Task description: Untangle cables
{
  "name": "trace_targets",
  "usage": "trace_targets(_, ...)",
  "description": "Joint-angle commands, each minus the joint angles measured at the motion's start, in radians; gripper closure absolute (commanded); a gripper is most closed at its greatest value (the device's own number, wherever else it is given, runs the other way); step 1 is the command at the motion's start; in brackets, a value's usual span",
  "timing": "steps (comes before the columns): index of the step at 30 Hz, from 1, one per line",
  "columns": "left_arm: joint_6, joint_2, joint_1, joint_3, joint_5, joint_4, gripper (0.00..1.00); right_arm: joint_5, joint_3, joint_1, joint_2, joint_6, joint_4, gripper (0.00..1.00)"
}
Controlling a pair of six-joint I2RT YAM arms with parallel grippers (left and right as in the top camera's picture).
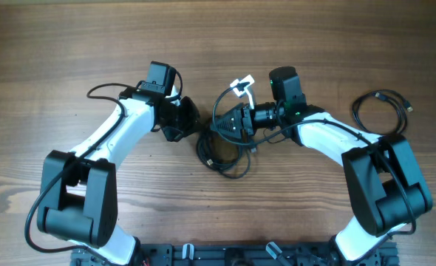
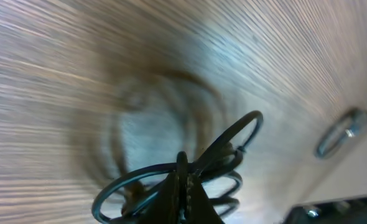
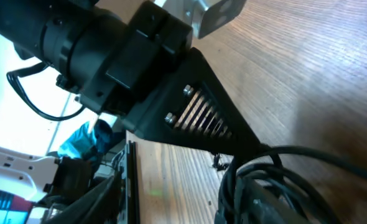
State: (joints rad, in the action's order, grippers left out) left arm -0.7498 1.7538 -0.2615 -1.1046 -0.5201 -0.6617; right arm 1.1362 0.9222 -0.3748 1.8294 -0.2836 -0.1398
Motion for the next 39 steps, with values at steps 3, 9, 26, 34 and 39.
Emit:
trace_targets(3, 0.048, -0.020, 0.013, -0.016, -0.221, 0.008, 0.96, -0.261, -0.039, -0.055, 0.014, -0.131, 0.132, 0.57)
trace_targets(9, 0.048, -0.020, 0.026, -0.016, -0.369, 0.056, 0.96, -0.528, -0.135, -0.120, 0.015, -0.374, 0.100, 0.83)
trace_targets(26, 0.100, -0.020, 0.029, -0.015, 0.035, -0.085, 0.96, -0.543, -0.121, -0.121, -0.023, -0.371, 0.051, 0.85)
trace_targets(34, 0.053, 0.029, -0.012, 0.113, 0.120, -0.008, 0.96, -0.600, -0.078, -0.122, -0.131, -0.371, 0.051, 0.86)
trace_targets(39, -0.018, 0.033, -0.060, 0.166, 0.093, 0.085, 0.96, -0.788, -0.087, -0.124, -0.055, -0.367, 0.045, 0.96)
